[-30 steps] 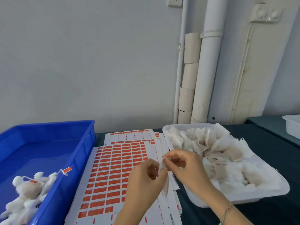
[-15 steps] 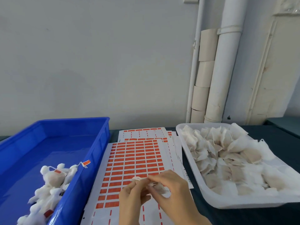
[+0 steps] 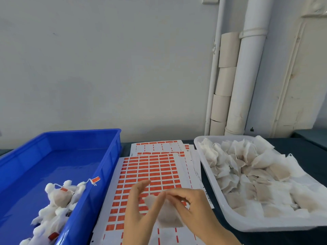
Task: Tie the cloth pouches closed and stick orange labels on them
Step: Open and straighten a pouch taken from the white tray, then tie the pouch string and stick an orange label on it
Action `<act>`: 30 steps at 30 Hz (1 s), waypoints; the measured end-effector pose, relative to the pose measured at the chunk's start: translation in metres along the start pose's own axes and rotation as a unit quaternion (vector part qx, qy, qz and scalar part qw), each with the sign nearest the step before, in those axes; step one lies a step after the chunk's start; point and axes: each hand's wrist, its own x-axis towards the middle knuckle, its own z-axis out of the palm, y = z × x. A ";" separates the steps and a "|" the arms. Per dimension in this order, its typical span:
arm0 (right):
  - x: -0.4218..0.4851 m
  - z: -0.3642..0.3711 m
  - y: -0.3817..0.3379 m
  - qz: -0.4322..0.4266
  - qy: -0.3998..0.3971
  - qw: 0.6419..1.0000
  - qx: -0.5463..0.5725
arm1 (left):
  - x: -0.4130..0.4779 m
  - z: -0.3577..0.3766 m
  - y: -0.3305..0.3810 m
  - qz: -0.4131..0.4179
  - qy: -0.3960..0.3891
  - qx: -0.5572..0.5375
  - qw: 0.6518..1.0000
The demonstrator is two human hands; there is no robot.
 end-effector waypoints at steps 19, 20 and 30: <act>-0.003 0.002 0.012 -0.086 0.043 0.985 -0.146 | 0.002 0.002 -0.006 -0.032 -0.129 0.034 0.990; -0.003 0.003 0.013 -0.082 0.055 0.984 -0.150 | 0.001 0.003 -0.006 -0.034 -0.136 0.024 0.990; 0.021 0.000 0.015 -0.003 0.124 0.987 -0.107 | -0.012 0.007 0.004 -0.022 -0.191 -0.049 0.980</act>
